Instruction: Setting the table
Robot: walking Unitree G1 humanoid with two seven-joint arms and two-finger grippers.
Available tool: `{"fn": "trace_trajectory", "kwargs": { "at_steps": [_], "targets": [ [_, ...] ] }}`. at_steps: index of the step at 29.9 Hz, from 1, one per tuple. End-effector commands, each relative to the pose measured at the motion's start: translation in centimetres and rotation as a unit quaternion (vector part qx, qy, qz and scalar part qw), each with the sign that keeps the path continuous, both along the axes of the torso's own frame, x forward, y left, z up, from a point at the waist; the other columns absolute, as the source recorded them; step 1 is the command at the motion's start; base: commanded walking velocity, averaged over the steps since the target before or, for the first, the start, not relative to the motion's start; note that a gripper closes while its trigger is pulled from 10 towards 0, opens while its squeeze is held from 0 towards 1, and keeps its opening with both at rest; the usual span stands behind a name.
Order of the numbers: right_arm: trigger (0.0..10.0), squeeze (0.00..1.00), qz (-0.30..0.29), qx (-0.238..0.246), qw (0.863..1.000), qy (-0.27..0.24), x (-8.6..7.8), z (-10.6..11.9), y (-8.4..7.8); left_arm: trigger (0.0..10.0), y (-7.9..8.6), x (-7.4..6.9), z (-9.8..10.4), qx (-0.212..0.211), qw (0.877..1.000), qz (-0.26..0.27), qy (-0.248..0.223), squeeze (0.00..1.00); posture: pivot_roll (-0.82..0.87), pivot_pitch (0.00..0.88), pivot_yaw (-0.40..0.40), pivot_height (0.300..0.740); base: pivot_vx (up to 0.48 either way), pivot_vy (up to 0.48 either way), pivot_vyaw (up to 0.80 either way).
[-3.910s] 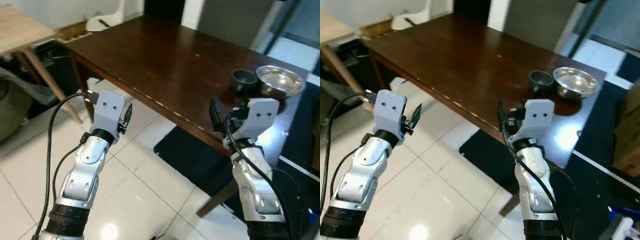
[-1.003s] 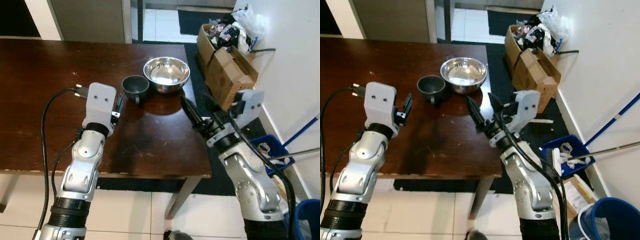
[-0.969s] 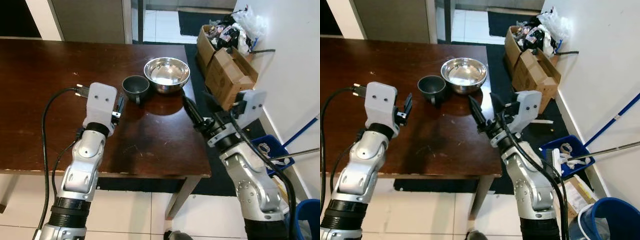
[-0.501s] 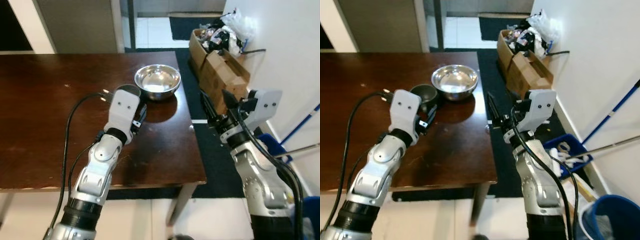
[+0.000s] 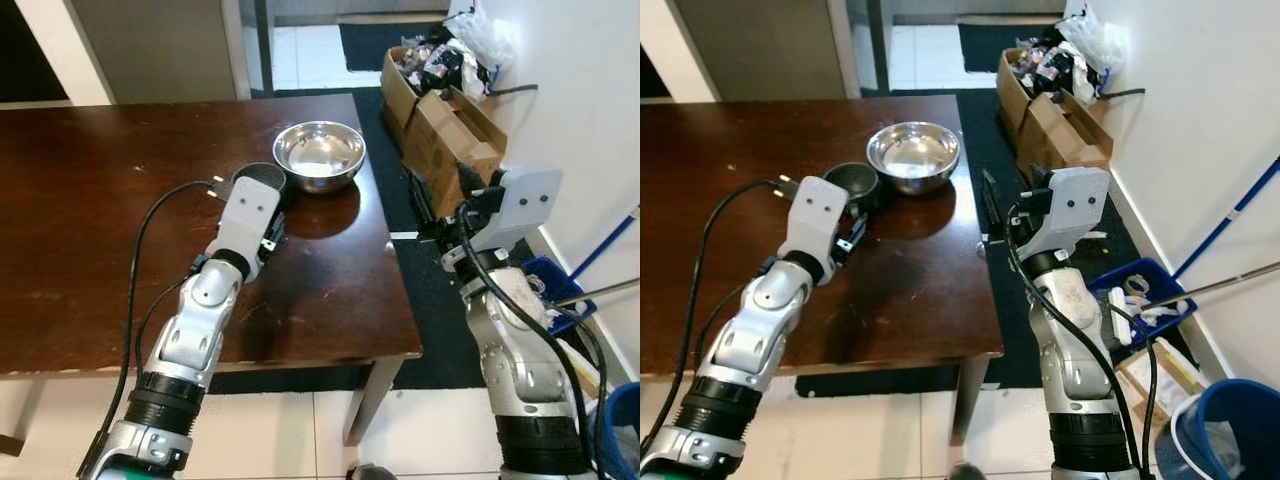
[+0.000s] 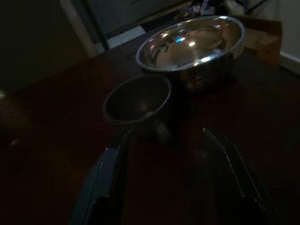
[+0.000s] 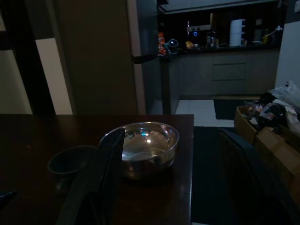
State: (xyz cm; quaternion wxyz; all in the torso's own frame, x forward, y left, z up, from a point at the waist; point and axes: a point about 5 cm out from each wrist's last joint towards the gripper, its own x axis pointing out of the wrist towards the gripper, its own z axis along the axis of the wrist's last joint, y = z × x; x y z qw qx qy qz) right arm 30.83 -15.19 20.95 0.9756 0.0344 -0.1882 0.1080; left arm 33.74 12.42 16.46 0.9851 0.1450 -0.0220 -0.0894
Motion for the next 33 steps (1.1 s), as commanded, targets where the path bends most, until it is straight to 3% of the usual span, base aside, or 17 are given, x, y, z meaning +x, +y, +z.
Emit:
{"fn": "trace_trajectory", "kwargs": {
  "at_steps": [1, 4, 8, 12, 15, 16, 17, 28, 29, 33],
  "targets": [
    [10.0, 0.00, -0.001, -0.005, 1.000, 0.001, 0.1, -0.4, 0.1, 10.0, 1.0, 0.2, -1.5, 0.017, 0.998, 0.051, 0.030, 0.00, -0.15, 0.000, 0.079, 0.740, 0.000, 0.000, 0.00],
    [10.0, 0.00, 0.000, -0.005, 1.000, -0.002, 0.3, -0.4, 0.3, 10.0, 1.2, 0.5, -2.7, 0.027, 0.995, 0.078, 0.056, 0.00, -0.14, 0.000, 0.080, 0.740, 0.000, 0.000, 0.00],
    [10.0, 0.00, 0.004, -0.005, 1.000, -0.003, 0.4, -0.5, 0.6, 10.0, 1.1, 0.8, -5.0, -0.010, 0.990, 0.087, 0.114, 0.00, -0.15, 0.000, 0.091, 0.740, 0.000, 0.000, 0.00],
    [10.0, 0.00, 0.005, -0.006, 1.000, -0.003, 0.5, -0.5, 0.8, 10.0, 1.0, 0.7, -5.9, -0.013, 0.988, 0.085, 0.127, 0.00, -0.15, 0.000, 0.092, 0.740, 0.000, 0.000, 0.00],
    [10.0, 0.00, 0.008, -0.005, 1.000, -0.002, 0.5, -0.6, 1.0, 10.0, 0.8, 0.3, -7.2, 0.025, 0.990, 0.068, 0.119, 0.00, -0.15, 0.000, 0.097, 0.740, 0.000, 0.000, 0.00],
    [10.0, 0.00, 0.009, -0.004, 1.000, -0.002, 0.5, -0.7, 1.1, 10.0, 0.4, 0.0, -7.7, 0.055, 0.992, 0.053, 0.105, 0.23, -0.14, 0.000, 0.099, 0.740, 0.000, 0.000, 0.00],
    [10.0, 0.00, 0.010, -0.004, 1.000, -0.001, 0.6, -0.8, 1.1, 10.0, 0.1, -0.1, -7.8, 0.057, 0.992, 0.053, 0.101, 1.00, -0.14, 0.000, 0.096, 0.740, 0.000, 0.000, 0.00],
    [10.0, 0.00, 0.023, -0.002, 1.000, 0.000, 1.2, -0.9, 1.7, 10.0, -2.6, -0.4, -8.8, 0.050, 0.991, 0.056, 0.111, 1.00, -0.11, 0.000, 0.077, 0.740, 0.000, 0.000, 0.00],
    [10.0, 0.00, 0.028, -0.002, 1.000, 0.000, 1.4, -1.0, 2.0, 10.0, -3.7, -0.6, -9.1, 0.059, 0.990, 0.046, 0.120, 0.06, -0.10, 0.000, 0.078, 0.740, 0.000, 0.000, 0.00],
    [10.0, 0.00, 0.033, -0.001, 0.999, -0.001, 1.6, -0.9, 2.4, 10.0, -5.1, -0.9, -9.6, 0.064, 0.989, 0.026, 0.133, 0.00, -0.10, 0.000, 0.075, 0.740, 0.000, 0.000, 0.00]
  ]
}}
